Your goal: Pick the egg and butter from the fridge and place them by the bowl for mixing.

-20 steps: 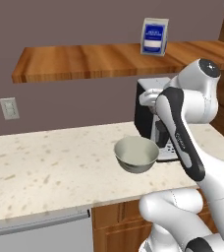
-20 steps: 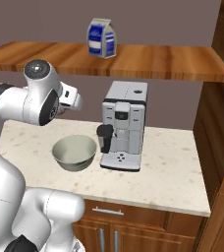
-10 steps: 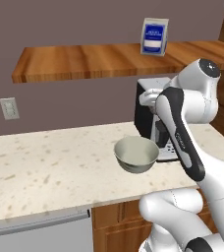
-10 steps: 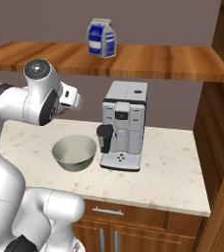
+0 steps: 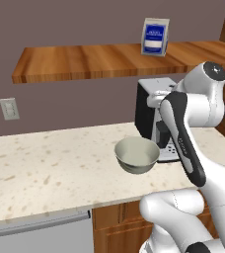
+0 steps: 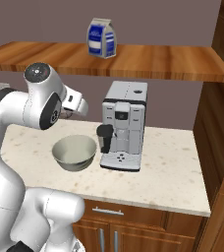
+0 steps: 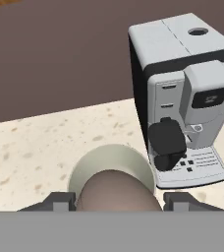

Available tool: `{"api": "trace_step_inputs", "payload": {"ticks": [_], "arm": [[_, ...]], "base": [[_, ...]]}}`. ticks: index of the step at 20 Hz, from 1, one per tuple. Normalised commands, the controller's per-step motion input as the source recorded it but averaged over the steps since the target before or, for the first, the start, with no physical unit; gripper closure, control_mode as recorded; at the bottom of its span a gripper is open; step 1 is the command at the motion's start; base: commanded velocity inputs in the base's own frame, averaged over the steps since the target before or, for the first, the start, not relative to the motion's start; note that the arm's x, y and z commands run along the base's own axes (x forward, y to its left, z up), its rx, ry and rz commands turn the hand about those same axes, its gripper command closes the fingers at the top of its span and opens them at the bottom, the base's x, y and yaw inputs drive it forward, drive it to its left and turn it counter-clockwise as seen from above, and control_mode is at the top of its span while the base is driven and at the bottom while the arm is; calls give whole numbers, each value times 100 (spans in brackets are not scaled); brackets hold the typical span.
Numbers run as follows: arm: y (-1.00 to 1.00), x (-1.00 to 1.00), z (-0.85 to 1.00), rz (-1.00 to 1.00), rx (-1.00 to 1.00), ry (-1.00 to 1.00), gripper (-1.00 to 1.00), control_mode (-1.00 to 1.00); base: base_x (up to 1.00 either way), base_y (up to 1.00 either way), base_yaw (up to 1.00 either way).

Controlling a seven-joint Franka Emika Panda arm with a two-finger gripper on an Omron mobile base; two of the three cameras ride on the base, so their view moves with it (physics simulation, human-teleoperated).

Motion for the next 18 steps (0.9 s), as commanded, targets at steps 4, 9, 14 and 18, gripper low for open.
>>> {"api": "trace_step_inputs", "payload": {"ticks": [4,9,14,18], "arm": [[-49,-11,-23,-14,0,4,100,-100],[-64,-11,-31,-12,0,12,100,-100],[-56,-15,-37,-12,0,17,100,-100],[-37,-15,-47,-17,0,19,100,-100]], "base": [[0,0,0],[0,0,0],[0,0,0],[0,0,0]]}}
